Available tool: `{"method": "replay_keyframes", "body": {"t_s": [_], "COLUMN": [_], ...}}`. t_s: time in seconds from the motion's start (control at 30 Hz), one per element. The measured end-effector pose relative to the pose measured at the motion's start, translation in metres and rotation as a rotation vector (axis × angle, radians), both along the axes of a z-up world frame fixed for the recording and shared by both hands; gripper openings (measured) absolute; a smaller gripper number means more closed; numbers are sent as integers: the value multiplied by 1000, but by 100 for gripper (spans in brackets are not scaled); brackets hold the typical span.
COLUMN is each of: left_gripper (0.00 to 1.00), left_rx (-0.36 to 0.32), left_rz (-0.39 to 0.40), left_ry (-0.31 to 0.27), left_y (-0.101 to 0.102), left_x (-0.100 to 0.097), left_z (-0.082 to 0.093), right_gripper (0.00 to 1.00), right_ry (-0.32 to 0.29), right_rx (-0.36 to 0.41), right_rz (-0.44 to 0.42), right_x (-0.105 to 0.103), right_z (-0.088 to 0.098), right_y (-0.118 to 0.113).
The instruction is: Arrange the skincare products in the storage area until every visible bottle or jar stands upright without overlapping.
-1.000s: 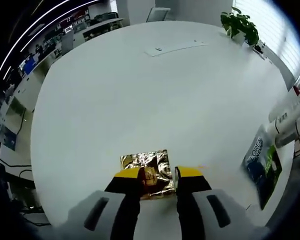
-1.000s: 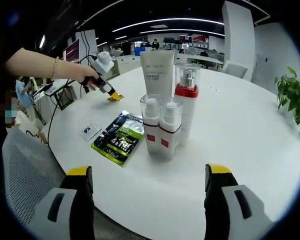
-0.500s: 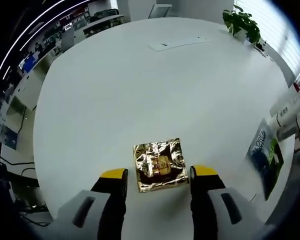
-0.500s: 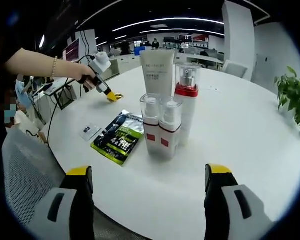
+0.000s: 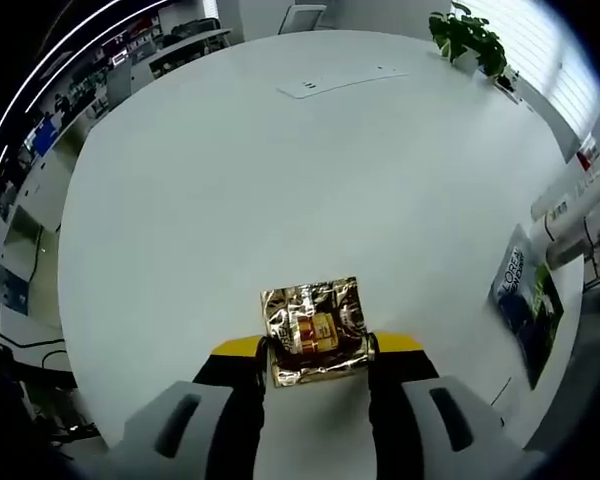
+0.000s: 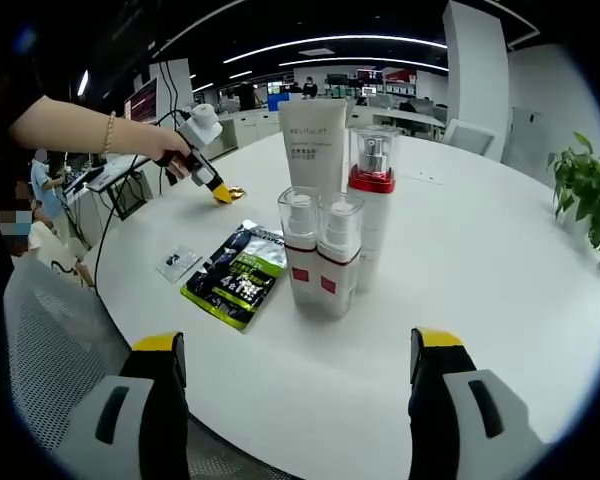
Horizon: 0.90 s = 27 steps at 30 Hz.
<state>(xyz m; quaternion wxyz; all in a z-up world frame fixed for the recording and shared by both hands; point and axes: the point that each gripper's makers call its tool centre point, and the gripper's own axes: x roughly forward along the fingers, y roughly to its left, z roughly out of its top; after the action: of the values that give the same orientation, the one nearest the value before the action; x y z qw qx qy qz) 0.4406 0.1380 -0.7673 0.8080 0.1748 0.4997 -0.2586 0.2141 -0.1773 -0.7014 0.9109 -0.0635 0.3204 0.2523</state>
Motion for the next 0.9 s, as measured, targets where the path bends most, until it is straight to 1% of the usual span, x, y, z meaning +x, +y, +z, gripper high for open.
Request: {"method": "replay_keyframes", "body": {"t_s": [0.07, 0.3, 0.37, 0.4, 0.53, 0.6, 0.67, 0.73, 0.8, 0.87, 0.9], "left_gripper": [44, 44, 44, 44, 44, 44, 44, 44, 44, 44, 44], "left_rx": [-5, -11, -8, -4, -3, -3, 2, 4, -2, 0, 2], "left_rz": [-15, -68, -79, -93, -148, -180, -208, -229, -252, -279, -292], "left_ry": [0, -10, -16, -20, -38, -44, -50, -56, -58, -61, -62], "left_y": [-4, -11, -14, -17, -19, -25, -27, -30, -38, -40, -41], "left_x": [-3, 5, 2, 0, 4, 0, 0, -3, -10, -9, -14], "left_z": [1, 1, 4, 7, 11, 17, 15, 18, 22, 19, 21], "right_gripper": [92, 92, 92, 92, 92, 92, 93, 93, 93, 93, 93], "right_ry": [-1, 0, -2, -1, -3, -6, -7, -9, -10, -12, -13], "right_rx": [2, 1, 1, 2, 4, 4, 5, 5, 5, 6, 6], "right_rz": [0, 1, 1, 0, 0, 0, 1, 2, 4, 5, 6], "right_x": [0, 0, 0, 1, 1, 1, 2, 2, 2, 2, 2], "right_z": [0, 0, 1, 1, 2, 2, 3, 3, 3, 3, 3], "right_y": [0, 0, -1, -1, -1, -1, 0, 0, 0, 1, 1]}}
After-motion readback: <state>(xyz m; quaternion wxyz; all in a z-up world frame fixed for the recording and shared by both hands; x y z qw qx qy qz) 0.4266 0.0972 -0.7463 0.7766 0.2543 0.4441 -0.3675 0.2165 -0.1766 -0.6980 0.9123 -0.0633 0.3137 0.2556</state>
